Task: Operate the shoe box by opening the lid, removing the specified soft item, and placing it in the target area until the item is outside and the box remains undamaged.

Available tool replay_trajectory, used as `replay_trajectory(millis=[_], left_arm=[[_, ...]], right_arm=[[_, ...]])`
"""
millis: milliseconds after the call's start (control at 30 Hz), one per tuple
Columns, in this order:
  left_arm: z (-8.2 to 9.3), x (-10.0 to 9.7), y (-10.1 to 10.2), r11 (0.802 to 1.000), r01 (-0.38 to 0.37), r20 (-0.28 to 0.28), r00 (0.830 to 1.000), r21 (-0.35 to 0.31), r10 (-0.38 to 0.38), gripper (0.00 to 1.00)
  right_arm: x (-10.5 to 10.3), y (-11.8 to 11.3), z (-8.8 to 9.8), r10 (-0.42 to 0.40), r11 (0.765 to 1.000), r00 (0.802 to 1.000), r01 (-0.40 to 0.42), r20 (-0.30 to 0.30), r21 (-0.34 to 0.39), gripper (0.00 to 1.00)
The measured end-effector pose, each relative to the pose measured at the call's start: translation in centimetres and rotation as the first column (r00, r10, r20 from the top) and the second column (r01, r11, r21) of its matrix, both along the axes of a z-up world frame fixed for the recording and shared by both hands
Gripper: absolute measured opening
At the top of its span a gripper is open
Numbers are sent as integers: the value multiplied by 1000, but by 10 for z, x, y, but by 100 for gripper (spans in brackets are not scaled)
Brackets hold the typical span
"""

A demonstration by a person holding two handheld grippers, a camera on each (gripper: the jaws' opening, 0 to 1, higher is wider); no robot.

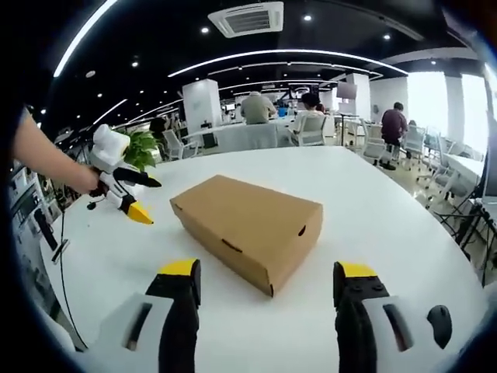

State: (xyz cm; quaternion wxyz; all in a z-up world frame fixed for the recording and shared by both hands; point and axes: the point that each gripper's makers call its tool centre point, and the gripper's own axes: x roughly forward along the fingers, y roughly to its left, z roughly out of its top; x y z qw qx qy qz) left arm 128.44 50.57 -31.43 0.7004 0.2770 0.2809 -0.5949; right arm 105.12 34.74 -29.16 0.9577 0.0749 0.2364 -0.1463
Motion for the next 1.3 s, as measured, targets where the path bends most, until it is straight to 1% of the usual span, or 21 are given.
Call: replay_trajectory(millis=[67, 100, 233, 267, 367, 433, 467, 600, 633, 667, 700, 867, 900, 967, 1033, 1100, 1200, 1267, 1300], left_arm=[[2, 5, -3, 999, -23, -19, 1000, -23, 23, 99], [2, 5, -4, 999, -24, -22, 999, -22, 23, 98], [-5, 8, -2, 1000, -13, -15, 1000, 6, 14, 97], [-7, 7, -2, 1000, -15, -21, 1000, 11, 15, 97], [-10, 8, -5, 1000, -31, -39, 999, 8, 31, 97], [-10, 5, -7, 1000, -18, -35, 999, 16, 19, 98], [-10, 9, -5, 1000, -18, -31, 999, 17, 19, 98], [-10, 12, -7, 1000, -30, -39, 999, 3, 30, 98], [-12, 13, -7, 1000, -30, -37, 999, 5, 30, 99], [-13, 13, -6, 1000, -30, -34, 999, 10, 30, 99], [-16, 13, -5, 999, -31, -32, 999, 17, 32, 99], [-22, 19, -1, 998, -65, -20, 998, 24, 65, 99], [-23, 19, -2, 997, -69, -13, 997, 34, 69, 99], [-27, 17, -1, 997, -61, 7, 998, 49, 61, 99], [-34, 16, 1, 996, -73, -10, 997, 55, 73, 99], [-41, 16, 1, 995, -83, -25, 996, 53, 84, 99], [-44, 11, -1, 995, -72, -24, 997, 67, 74, 99], [-44, 9, -4, 995, -70, -16, 997, 65, 71, 98], [-43, 10, -5, 996, -72, -10, 997, 60, 73, 98]], right_arm=[[4, 1, 0, 9, 1000, 1000, -9, -5, -2, 73], [9, -1, -2, 17, 1000, 1000, -17, -11, -3, 74], [16, -5, -4, 23, 1000, 1000, -23, -18, -9, 81], [18, -6, -5, 17, 1000, 1000, -17, -19, -8, 83], [22, -5, -10, 23, 1000, 999, -23, -28, 3, 84], [24, -4, -11, 41, 999, 999, -41, -32, -12, 84], [25, -4, -12, 44, 999, 998, -45, -39, -15, 84], [32, -5, -15, 45, 999, 998, -45, -45, 0, 84], [35, -4, -14, 62, 998, 997, -63, -43, -25, 82], [37, -5, -13, 76, 995, 996, -79, -47, -56, 78], [37, -5, -13, 79, 994, 996, -82, -46, -75, 77], [43, -5, -14, 90, 992, 996, -92, -22, -85, 75], [47, -8, -13, 97, 988, 995, -99, -22, -122, 74], [50, -6, -14, 107, 987, 994, -110, -26, -113, 73], [52, -5, -13, 115, 986, 993, -116, -21, -123, 73], [52, -4, -15, 118, 984, 992, -121, -34, -127, 75], [50, -3, -19, 115, 986, 993, -119, -42, -114, 74], [47, -5, -25, 107, 989, 993, -112, -54, -96, 75], [45, -4, -25, 104, 990, 993, -109, -56, -92, 75]])
